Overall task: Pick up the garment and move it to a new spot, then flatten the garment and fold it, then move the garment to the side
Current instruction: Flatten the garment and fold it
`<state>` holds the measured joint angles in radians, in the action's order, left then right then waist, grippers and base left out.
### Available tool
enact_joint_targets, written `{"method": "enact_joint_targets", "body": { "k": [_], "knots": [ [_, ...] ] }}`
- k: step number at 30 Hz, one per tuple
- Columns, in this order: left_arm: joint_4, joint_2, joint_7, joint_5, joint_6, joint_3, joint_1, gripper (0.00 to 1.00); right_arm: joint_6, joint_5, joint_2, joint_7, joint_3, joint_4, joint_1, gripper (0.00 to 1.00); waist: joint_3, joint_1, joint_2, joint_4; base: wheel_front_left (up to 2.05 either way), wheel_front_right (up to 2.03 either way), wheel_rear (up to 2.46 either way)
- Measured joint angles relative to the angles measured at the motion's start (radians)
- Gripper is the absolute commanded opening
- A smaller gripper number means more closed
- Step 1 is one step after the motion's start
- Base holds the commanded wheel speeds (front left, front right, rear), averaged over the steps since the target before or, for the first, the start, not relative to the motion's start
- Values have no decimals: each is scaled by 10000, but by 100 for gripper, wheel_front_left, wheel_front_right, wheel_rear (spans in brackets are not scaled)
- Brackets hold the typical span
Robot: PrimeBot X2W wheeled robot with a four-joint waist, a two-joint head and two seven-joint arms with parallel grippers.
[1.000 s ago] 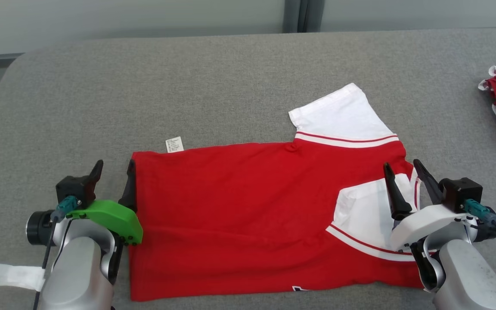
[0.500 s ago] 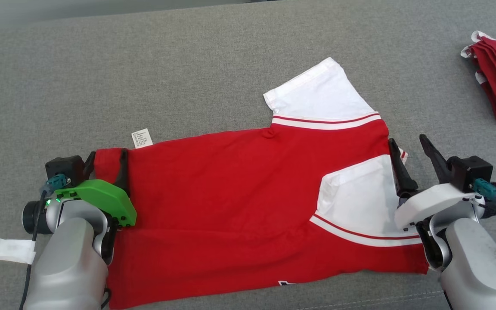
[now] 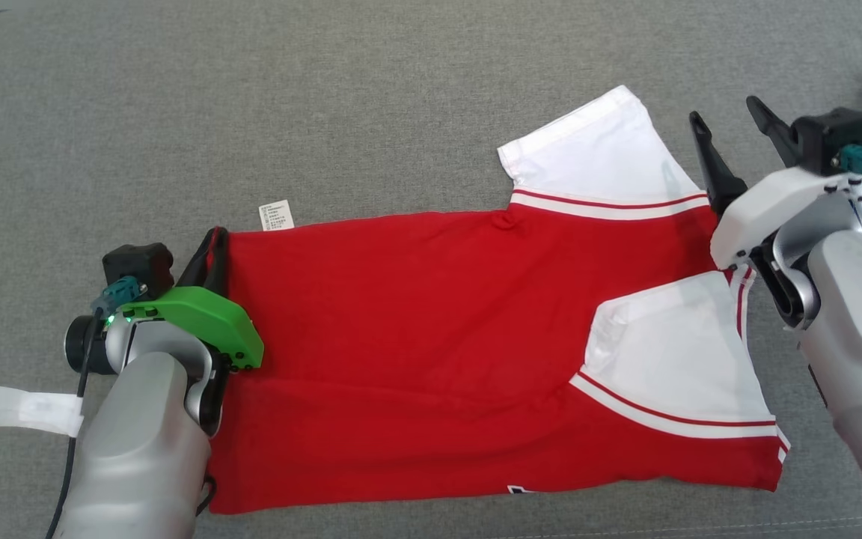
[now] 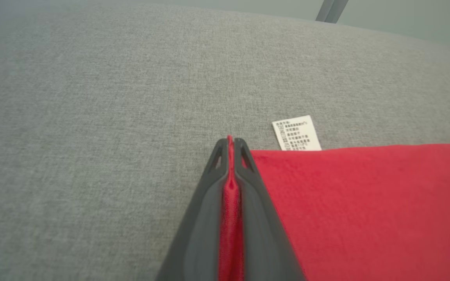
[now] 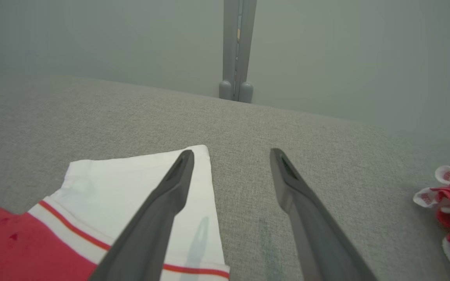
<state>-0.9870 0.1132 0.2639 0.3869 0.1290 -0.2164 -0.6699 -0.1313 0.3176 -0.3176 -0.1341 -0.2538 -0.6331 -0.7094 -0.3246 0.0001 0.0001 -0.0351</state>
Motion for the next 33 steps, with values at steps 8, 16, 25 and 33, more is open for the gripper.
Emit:
{"method": "enact_joint_targets", "body": {
  "k": [8,16,25,33],
  "knots": [
    [410,-194,0,-2,4,-222,-114,0,0,1066,-217,1574,-928,-1323,-1598,100,-251,0,0,-442,0,0,0],
    [984,-470,0,-2,13,-637,-201,0,0,1814,-510,2920,-1569,-2539,-2707,100,-536,-1,0,-1019,0,0,0],
    [1308,-617,0,324,15,-1306,-365,0,0,2006,-583,3421,-1776,-3751,-3476,100,-893,0,0,-1634,0,0,0],
    [1407,-627,0,884,15,-1946,-381,0,8,2056,-437,3248,-2019,-4445,-3675,0,-958,-1,0,-1901,0,0,0]
  ]
}}
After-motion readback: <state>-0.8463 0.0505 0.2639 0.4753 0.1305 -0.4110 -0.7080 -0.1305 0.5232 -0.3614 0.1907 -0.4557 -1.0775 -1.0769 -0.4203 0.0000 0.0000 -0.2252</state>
